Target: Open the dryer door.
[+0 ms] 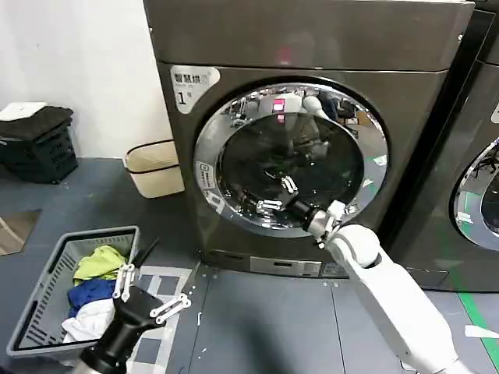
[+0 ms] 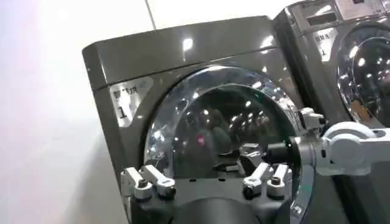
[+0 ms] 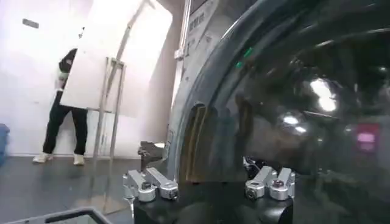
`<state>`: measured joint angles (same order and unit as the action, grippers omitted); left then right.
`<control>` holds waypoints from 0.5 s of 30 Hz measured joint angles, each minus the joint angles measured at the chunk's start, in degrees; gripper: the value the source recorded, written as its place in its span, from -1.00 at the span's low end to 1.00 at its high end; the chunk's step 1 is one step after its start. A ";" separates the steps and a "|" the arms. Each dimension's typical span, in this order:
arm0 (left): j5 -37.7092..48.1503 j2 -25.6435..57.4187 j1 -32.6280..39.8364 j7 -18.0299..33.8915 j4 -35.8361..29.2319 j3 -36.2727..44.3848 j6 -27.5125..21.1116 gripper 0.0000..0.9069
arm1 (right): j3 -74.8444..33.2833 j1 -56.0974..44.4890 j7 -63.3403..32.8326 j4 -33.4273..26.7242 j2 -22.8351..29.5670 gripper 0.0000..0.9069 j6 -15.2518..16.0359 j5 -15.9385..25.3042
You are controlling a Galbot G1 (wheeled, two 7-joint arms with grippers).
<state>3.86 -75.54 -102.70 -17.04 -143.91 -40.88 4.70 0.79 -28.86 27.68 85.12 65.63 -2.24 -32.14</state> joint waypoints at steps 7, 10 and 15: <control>-0.01 -0.17 -0.09 -0.01 -0.01 -0.25 0.04 1.00 | 1.15 1.23 -0.06 -1.37 1.29 1.00 0.03 0.09; -0.01 -0.26 -0.23 -0.03 -0.02 -0.31 0.06 1.00 | 1.63 1.82 -0.08 -2.12 1.95 1.00 0.03 0.15; -0.02 -0.48 -0.34 -0.05 -0.20 -0.45 0.09 1.00 | 2.41 3.13 -0.23 -3.80 3.61 1.00 0.03 0.50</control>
<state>3.84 -76.02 -103.04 -17.09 -144.10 -41.33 4.79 3.20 -25.74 27.44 81.32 69.24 -2.21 -31.63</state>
